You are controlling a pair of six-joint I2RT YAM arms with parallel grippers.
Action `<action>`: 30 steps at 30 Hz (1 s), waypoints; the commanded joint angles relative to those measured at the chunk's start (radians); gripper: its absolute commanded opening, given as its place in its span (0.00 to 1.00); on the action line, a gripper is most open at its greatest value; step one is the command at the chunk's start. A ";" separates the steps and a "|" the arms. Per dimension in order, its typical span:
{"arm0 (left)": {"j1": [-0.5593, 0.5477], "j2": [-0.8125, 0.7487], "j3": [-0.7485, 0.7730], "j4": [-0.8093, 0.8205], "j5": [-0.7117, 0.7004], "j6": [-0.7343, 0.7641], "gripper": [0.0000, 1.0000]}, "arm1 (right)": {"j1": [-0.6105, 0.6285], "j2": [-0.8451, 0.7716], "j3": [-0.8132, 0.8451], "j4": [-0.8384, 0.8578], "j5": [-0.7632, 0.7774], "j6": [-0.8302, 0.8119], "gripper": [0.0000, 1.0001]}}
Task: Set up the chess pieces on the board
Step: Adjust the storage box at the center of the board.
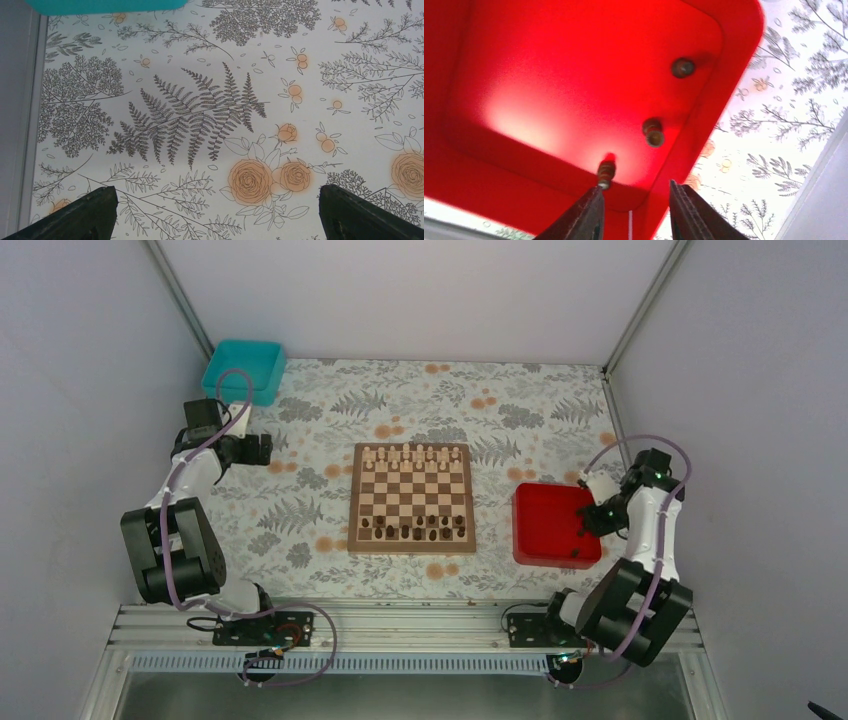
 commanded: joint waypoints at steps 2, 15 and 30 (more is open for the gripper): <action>0.007 -0.031 -0.012 0.009 0.005 -0.006 1.00 | -0.082 0.077 0.024 0.103 0.071 0.004 0.28; 0.009 -0.025 -0.016 0.020 -0.004 -0.006 1.00 | -0.147 0.294 0.122 0.147 0.117 -0.007 0.04; 0.016 -0.026 -0.011 0.016 -0.010 -0.006 1.00 | 0.074 0.496 0.213 0.189 0.107 0.061 0.04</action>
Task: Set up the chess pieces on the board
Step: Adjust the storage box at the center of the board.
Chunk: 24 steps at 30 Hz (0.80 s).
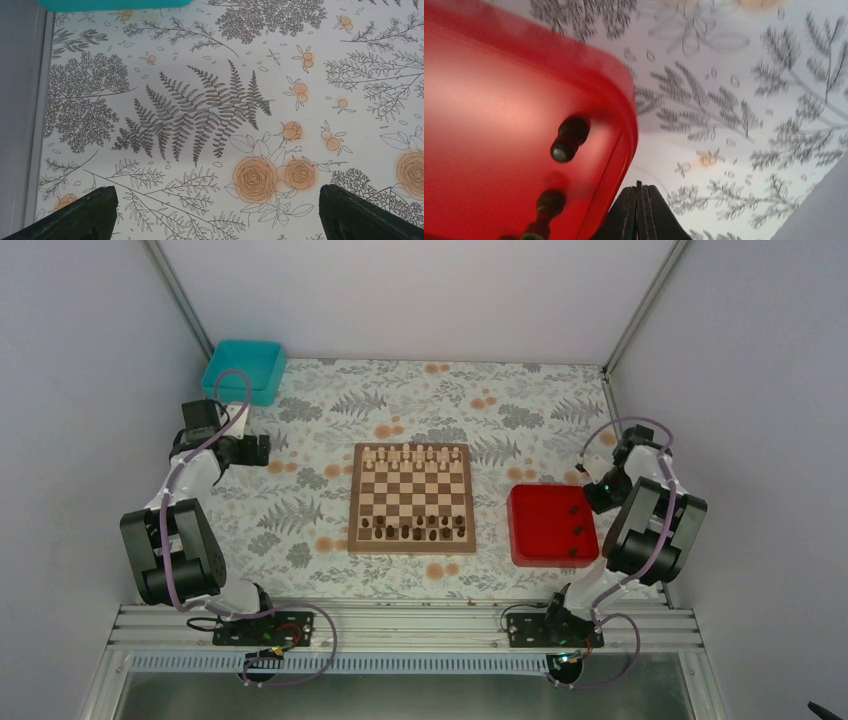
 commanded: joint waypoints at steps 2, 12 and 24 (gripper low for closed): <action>0.009 -0.015 -0.006 0.015 -0.009 -0.006 1.00 | 0.082 0.069 0.067 0.001 -0.035 0.049 0.04; 0.018 -0.006 -0.010 0.023 -0.022 -0.004 1.00 | 0.271 0.139 0.133 0.034 -0.061 0.132 0.05; 0.022 -0.004 -0.011 0.027 -0.024 -0.004 1.00 | 0.345 0.043 0.172 0.027 0.008 0.168 0.23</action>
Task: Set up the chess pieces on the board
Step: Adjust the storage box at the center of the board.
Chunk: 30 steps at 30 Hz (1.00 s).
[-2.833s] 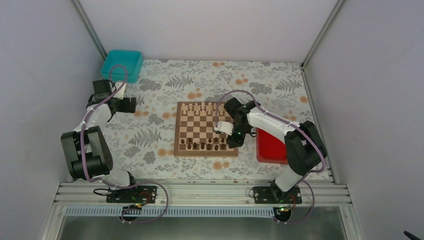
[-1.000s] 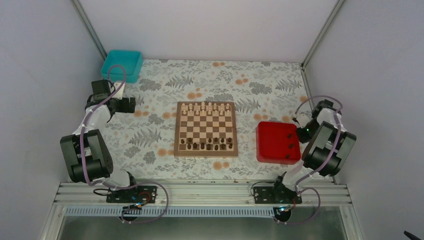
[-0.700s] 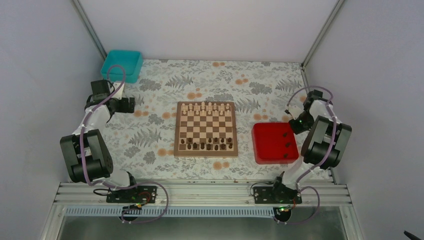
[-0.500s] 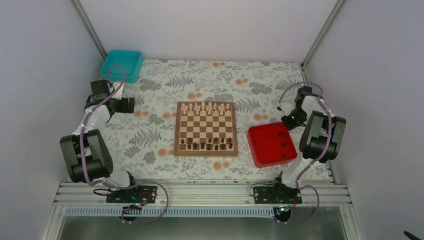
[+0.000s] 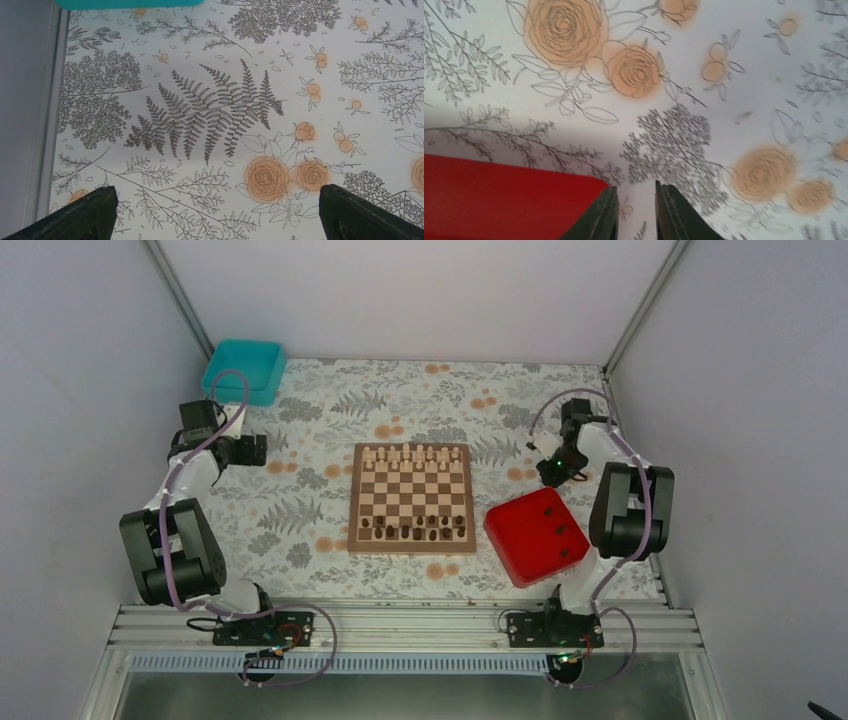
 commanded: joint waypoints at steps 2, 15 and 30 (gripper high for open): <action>0.008 -0.002 -0.010 0.018 -0.003 -0.004 1.00 | -0.024 -0.153 0.020 -0.045 0.046 0.009 0.24; 0.008 0.019 -0.006 0.018 0.025 -0.003 1.00 | -0.030 -0.314 -0.132 -0.170 0.014 0.020 0.06; 0.008 0.011 -0.006 0.014 0.024 -0.005 1.00 | -0.030 -0.246 -0.144 -0.058 0.015 0.021 0.24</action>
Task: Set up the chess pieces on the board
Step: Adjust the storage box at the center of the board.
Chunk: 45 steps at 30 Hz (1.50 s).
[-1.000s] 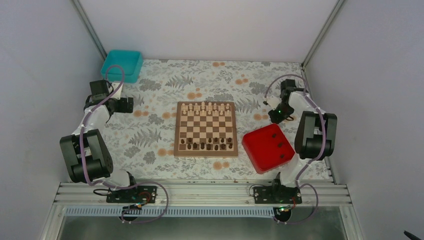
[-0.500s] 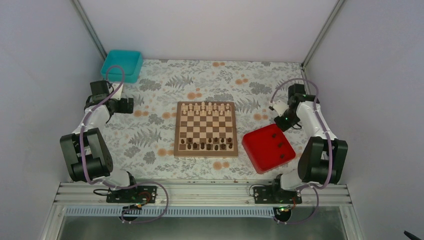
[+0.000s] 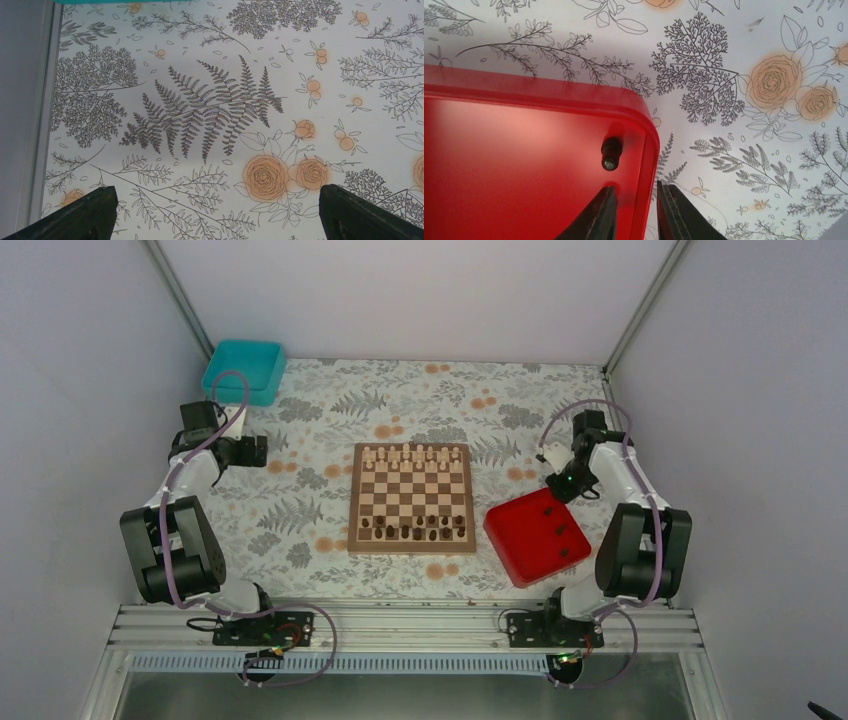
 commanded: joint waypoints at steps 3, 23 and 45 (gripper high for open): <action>0.006 0.000 -0.002 0.008 0.019 -0.005 1.00 | -0.004 0.047 0.002 0.070 -0.020 0.003 0.25; 0.008 0.009 -0.002 0.013 0.018 -0.004 1.00 | 0.033 0.199 0.126 0.093 0.000 -0.044 0.11; 0.012 0.028 -0.001 0.019 0.013 0.000 1.00 | 0.247 0.407 0.412 0.043 0.022 -0.010 0.23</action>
